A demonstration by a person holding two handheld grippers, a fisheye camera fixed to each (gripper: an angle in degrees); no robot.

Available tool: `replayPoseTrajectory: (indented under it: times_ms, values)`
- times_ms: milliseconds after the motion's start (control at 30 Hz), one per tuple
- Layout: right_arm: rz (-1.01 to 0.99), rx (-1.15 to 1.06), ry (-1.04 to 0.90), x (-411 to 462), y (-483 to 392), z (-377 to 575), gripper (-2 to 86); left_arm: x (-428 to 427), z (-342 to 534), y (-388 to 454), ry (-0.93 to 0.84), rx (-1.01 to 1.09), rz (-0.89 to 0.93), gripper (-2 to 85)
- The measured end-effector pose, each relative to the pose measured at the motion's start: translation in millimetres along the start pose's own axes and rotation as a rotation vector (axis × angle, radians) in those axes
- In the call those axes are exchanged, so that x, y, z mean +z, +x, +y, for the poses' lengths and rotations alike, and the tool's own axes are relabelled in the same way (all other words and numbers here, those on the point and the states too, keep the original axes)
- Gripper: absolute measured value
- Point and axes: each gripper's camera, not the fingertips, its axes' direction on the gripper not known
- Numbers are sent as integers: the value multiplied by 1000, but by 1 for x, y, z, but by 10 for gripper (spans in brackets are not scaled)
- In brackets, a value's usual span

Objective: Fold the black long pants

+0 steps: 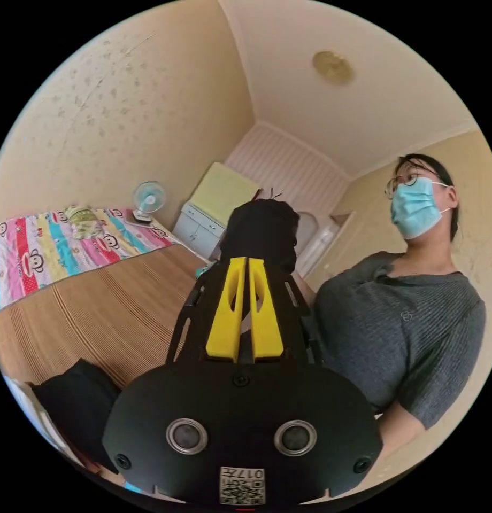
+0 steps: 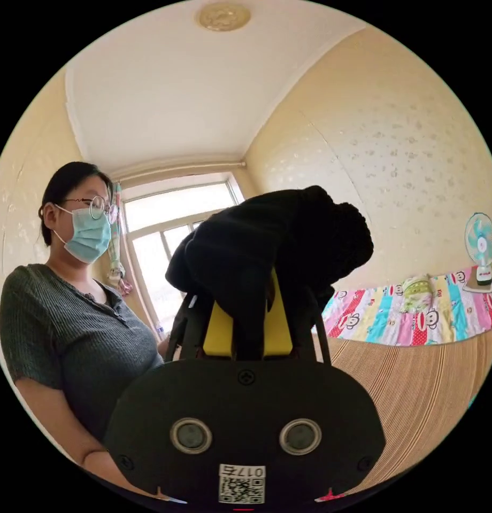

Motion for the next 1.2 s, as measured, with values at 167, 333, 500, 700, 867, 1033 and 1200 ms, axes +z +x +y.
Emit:
replayPoseTrajectory:
  times_ms: [167,333,500,700,867,1033,1200]
  values:
    - [172,-129,-146,79,-43,-14,84,93,-9,-20,-17,-23,62,119]
    - [345,-257,-485,220,-87,-11,85,197,-25,24,-118,129,-130,219]
    - [458,-379,-751,324,-115,12,89,226,-12,11,-56,92,-474,168]
    - [335,-622,-822,293,-121,7,90,167,2,-31,130,180,-247,63]
    - [133,-935,-772,224,-132,56,68,129,-21,-28,111,400,-92,59]
    - [405,-721,-494,176,-91,78,18,83,-47,-26,170,535,76,58]
    - [363,-506,-213,133,-43,75,36,51,-85,-50,195,690,628,63]
